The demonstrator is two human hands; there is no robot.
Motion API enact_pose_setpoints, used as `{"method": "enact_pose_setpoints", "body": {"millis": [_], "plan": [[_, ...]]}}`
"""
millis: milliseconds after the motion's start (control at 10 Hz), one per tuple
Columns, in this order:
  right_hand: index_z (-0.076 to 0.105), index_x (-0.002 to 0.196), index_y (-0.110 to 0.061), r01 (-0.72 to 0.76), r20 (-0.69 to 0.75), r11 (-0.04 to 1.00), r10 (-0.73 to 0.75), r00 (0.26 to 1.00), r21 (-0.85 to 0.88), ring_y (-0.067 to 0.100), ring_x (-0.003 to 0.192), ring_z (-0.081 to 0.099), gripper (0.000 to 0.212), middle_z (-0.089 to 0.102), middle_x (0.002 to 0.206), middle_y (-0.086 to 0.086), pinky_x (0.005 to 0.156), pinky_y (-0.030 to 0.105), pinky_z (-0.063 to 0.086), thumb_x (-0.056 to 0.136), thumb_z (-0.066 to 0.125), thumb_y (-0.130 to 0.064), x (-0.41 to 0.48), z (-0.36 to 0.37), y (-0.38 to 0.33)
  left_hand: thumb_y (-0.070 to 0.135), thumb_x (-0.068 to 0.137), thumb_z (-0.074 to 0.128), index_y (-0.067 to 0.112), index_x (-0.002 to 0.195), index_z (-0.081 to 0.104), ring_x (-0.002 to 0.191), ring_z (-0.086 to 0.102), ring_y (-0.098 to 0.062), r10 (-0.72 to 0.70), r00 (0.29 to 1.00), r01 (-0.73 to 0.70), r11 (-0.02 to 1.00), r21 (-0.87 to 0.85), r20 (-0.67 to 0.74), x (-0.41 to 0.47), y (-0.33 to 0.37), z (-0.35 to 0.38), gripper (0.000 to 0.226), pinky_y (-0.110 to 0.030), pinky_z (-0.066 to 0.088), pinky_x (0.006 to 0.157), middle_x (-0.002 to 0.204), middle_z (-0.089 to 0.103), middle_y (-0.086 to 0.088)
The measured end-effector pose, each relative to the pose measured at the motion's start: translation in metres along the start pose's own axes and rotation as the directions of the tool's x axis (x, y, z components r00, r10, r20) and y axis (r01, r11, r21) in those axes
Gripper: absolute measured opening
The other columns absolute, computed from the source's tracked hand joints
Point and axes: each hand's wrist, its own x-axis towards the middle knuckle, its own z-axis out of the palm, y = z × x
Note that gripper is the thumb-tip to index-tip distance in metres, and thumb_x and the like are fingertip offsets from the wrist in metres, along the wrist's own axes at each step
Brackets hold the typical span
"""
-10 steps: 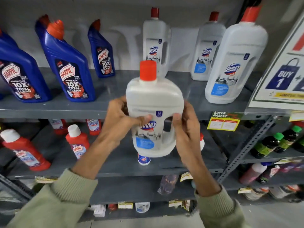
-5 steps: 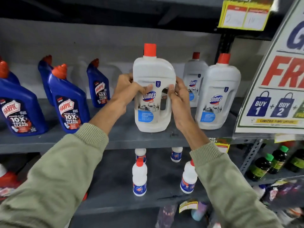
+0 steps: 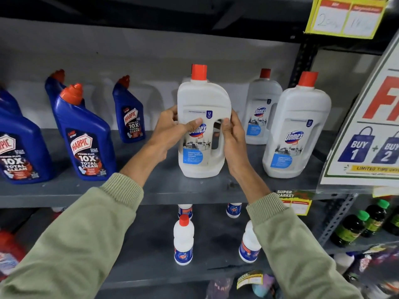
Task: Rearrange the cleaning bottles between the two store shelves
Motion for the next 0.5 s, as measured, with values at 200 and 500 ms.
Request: {"method": "enact_pose_setpoints", "body": {"millis": [200, 500], "plan": [[0.038, 0.151, -0.022, -0.004, 0.003, 1.0, 0.004, 1.0, -0.002, 0.019, 0.125, 0.064, 0.044, 0.064, 0.138, 0.005, 0.104, 0.048, 0.054, 0.107, 0.04, -0.028, -0.007, -0.004, 0.006, 0.023, 0.08, 0.081, 0.029, 0.107, 0.069, 0.089, 0.074, 0.0, 0.026, 0.999, -0.027, 0.999, -0.038, -0.032, -0.008, -0.001, 0.003, 0.03, -0.014, 0.057, 0.064, 0.092, 0.079, 0.017], [0.042, 0.149, -0.019, 0.167, -0.039, 0.935, -0.188, 0.981, -0.314, 0.016, 0.133, 0.055, 0.047, 0.056, 0.143, -0.005, 0.112, 0.047, 0.046, 0.103, 0.052, -0.018, -0.034, -0.018, -0.002, 0.024, 0.089, 0.073, 0.015, 0.135, 0.054, 0.109, 0.066, -0.007, 0.18, 0.97, -0.089, 0.89, 0.446, -0.165, -0.05, -0.011, -0.014, 0.051, -0.04, 0.055, 0.1, 0.127, 0.068, 0.003]]}}
